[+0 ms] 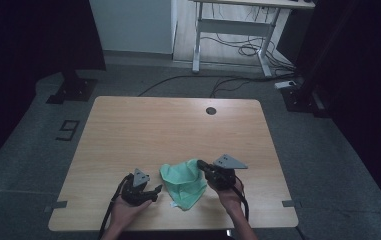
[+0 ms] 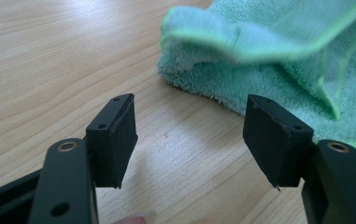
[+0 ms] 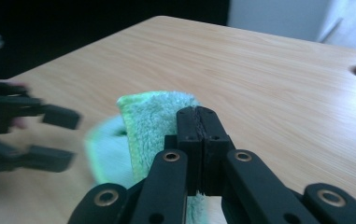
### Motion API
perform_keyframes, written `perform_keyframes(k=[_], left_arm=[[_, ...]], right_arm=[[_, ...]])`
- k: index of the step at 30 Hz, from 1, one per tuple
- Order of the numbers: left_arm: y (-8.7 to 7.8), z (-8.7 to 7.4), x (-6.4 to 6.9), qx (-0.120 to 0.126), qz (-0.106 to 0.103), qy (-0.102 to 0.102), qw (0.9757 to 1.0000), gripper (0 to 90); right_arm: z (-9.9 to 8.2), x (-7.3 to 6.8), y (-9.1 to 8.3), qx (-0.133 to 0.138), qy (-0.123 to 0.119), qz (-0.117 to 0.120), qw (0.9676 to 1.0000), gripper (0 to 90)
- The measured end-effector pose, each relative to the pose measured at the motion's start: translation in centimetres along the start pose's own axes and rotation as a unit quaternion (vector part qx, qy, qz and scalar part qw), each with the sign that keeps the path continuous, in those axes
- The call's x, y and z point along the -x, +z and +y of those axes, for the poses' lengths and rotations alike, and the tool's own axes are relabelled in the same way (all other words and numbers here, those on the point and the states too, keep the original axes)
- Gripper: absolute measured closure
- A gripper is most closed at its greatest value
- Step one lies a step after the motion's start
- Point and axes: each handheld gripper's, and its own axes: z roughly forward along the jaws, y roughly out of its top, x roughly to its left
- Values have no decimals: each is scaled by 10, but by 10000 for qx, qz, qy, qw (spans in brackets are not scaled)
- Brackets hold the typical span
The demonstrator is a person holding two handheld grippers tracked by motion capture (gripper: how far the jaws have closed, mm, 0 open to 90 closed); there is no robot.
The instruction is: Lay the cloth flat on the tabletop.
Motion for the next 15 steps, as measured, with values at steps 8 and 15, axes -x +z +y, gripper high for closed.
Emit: perform_keyframes(k=[8, 15], left_arm=[[7, 11, 0, 16, -50, 96, 9999, 356], [15, 26, -1, 166, -549, 34, 9983, 345]], right_arm=[[-14, 29, 5, -183, 355, -207, 9990, 886], [-17, 33, 9, -282, 384, -184, 9987, 886]])
